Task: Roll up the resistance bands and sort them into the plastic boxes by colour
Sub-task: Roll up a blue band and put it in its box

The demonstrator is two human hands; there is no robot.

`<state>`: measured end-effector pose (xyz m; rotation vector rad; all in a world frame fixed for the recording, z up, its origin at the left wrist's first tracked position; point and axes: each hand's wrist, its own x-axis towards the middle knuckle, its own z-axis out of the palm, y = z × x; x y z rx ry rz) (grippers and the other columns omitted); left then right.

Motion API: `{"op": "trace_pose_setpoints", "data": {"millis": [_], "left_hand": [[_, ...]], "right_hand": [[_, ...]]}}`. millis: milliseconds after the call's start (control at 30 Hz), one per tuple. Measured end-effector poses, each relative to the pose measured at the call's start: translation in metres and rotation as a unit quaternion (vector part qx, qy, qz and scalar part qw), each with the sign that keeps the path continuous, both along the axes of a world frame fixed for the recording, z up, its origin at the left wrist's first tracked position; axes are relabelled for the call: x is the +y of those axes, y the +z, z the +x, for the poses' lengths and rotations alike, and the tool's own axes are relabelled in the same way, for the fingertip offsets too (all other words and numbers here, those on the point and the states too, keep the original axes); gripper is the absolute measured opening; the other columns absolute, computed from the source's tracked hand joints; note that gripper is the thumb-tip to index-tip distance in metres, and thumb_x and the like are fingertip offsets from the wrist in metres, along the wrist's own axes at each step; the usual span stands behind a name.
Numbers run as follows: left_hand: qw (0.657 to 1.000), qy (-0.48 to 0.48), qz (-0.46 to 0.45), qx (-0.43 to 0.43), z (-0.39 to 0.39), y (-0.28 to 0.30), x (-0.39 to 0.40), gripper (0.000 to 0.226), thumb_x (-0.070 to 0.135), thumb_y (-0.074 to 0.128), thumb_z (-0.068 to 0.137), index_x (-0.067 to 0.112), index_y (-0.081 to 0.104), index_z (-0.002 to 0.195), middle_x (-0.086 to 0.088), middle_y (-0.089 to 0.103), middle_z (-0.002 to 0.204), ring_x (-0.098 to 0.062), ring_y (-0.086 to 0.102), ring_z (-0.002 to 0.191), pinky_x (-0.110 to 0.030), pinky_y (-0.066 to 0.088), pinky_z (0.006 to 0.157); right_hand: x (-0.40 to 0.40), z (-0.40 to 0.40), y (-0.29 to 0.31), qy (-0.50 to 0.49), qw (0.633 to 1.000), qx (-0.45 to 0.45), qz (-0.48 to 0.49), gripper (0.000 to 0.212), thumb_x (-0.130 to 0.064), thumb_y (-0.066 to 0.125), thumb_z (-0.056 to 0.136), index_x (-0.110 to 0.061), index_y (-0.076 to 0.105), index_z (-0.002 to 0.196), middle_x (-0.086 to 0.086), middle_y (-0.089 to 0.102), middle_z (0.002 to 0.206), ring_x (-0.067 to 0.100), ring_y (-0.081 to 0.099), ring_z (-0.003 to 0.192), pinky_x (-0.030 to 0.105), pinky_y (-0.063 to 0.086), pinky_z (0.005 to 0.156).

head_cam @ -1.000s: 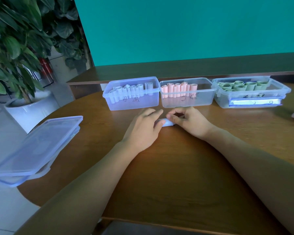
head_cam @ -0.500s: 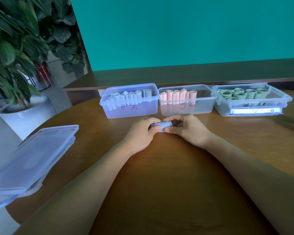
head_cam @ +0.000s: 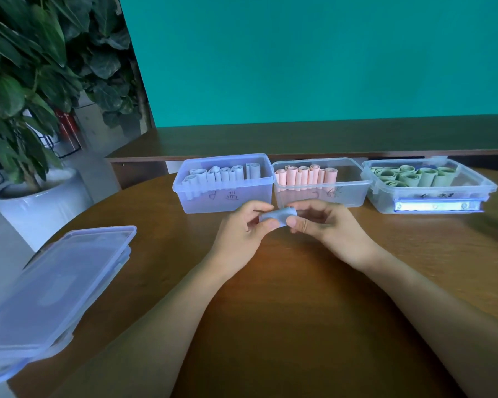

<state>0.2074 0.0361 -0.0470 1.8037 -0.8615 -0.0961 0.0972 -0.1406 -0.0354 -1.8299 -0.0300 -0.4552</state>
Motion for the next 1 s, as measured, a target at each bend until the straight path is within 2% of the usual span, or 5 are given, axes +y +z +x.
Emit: {"op": "trace_pose_setpoints", "data": {"millis": [333,400,500,700,1000], "left_hand": [[0.979,0.044,-0.19,0.065,0.003,0.018,0.017,0.013,0.026,0.068,0.095,0.024,0.062,0.106,0.003,0.072,0.098,-0.012,0.068,0.087,-0.02,0.054,0.077],[0.965,0.106,-0.231,0.061,0.012,0.017,0.021,0.015,0.032,0.068,0.095,0.028,0.064,0.109,0.007,0.073,0.1,-0.012,0.069,0.093,-0.022,0.055,0.08],[0.953,0.203,-0.224,0.01,0.031,0.009,0.027,0.025,0.039,0.066,0.095,0.031,0.064,0.118,0.024,0.07,0.097,0.002,0.065,0.1,-0.018,0.053,0.083],[0.932,0.314,-0.178,-0.04,0.062,-0.001,0.037,0.04,0.042,0.059,0.099,0.025,0.058,0.134,0.008,0.068,0.093,-0.002,0.064,0.086,-0.011,0.05,0.075],[0.927,0.353,-0.116,-0.039,0.083,-0.009,0.04,0.039,0.036,0.05,0.103,0.025,0.057,0.141,-0.005,0.058,0.109,-0.008,0.054,0.088,0.004,0.039,0.065]], "right_hand": [[0.024,0.031,0.053,-0.011,0.999,-0.026,-0.025,0.023,-0.019,0.078,0.084,-0.007,0.077,0.104,0.021,0.074,0.097,0.037,0.067,0.083,0.054,0.053,0.089],[0.03,0.047,0.069,-0.015,0.998,-0.036,-0.05,0.019,-0.018,0.078,0.085,-0.008,0.077,0.1,0.016,0.075,0.091,0.039,0.066,0.078,0.049,0.055,0.075],[0.029,0.073,0.092,-0.042,0.996,-0.045,-0.062,0.015,-0.008,0.077,0.086,-0.002,0.076,0.1,0.005,0.076,0.086,0.009,0.065,0.07,0.019,0.053,0.066],[0.03,0.15,0.099,-0.09,0.974,0.026,-0.208,0.022,-0.024,0.083,0.083,-0.011,0.077,0.1,0.003,0.077,0.092,0.013,0.072,0.084,0.033,0.058,0.084],[0.061,0.233,0.071,-0.076,0.925,0.135,-0.348,0.023,-0.024,0.083,0.082,-0.012,0.079,0.101,0.008,0.076,0.101,0.019,0.067,0.09,0.026,0.053,0.085]]}}
